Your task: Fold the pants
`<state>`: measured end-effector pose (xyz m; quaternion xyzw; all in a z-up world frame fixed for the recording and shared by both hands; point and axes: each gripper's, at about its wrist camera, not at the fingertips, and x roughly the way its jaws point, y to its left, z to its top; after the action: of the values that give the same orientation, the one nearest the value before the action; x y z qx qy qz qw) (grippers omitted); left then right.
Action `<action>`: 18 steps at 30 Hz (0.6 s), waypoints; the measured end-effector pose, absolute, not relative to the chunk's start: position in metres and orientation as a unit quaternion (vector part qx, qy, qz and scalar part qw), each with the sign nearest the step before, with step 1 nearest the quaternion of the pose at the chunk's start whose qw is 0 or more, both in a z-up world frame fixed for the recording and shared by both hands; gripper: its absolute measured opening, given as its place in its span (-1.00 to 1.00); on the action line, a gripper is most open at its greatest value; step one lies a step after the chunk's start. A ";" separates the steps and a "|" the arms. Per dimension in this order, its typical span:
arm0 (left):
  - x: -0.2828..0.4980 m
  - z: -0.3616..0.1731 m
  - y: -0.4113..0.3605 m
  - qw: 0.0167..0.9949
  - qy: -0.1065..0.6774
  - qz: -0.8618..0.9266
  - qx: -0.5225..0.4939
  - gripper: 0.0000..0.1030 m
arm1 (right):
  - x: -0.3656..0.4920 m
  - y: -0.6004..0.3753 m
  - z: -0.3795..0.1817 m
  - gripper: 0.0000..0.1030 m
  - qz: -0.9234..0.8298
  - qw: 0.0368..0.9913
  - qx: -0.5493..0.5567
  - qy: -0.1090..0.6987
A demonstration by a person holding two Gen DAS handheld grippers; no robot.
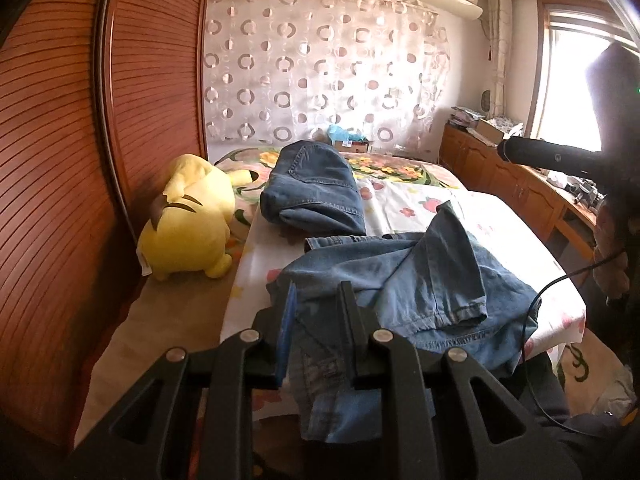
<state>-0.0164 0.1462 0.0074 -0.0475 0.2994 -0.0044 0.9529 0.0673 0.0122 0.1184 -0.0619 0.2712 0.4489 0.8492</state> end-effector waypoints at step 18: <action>0.025 -0.060 0.097 0.923 0.378 -0.070 -0.038 -0.64 | 0.103 -0.040 0.034 -0.19 0.363 0.857 -0.071 0.358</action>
<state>0.0254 0.0966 -0.0603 -0.0378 0.3777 -0.0701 0.9225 0.1026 -0.0396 0.0340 -0.0711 0.3582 0.3635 0.8571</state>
